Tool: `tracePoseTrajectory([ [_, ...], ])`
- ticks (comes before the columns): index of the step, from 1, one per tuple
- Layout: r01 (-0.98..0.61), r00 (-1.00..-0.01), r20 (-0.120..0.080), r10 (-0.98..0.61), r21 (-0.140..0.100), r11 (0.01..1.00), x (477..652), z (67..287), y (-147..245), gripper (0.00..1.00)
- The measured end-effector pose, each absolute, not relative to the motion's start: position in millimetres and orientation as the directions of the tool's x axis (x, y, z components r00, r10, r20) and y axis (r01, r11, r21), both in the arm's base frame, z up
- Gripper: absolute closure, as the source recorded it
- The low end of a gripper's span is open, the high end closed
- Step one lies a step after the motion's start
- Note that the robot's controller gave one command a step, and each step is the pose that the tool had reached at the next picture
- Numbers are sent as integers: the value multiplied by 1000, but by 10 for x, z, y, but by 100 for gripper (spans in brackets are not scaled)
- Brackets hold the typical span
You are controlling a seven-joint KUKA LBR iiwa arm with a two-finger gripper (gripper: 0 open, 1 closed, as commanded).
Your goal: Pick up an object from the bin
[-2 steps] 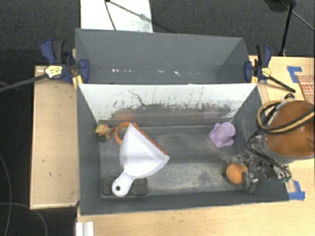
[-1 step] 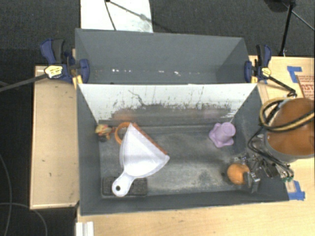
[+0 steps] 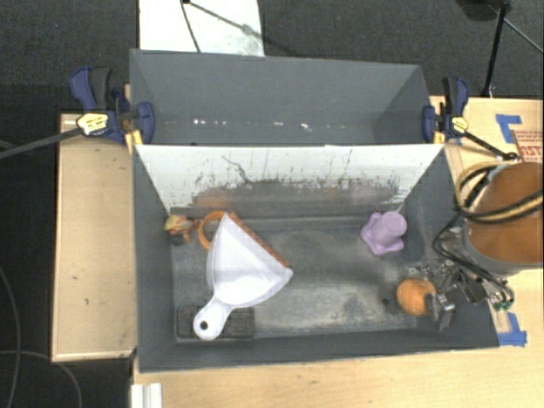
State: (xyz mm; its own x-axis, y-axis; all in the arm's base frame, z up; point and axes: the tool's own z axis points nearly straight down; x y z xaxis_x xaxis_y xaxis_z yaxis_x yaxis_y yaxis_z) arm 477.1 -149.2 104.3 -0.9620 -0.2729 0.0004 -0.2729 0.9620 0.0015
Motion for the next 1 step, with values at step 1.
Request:
tracePoseTrajectory([
  [1, -271, -963, 3, -271, 3, 963, 4768, 1231, -1489, 100],
])
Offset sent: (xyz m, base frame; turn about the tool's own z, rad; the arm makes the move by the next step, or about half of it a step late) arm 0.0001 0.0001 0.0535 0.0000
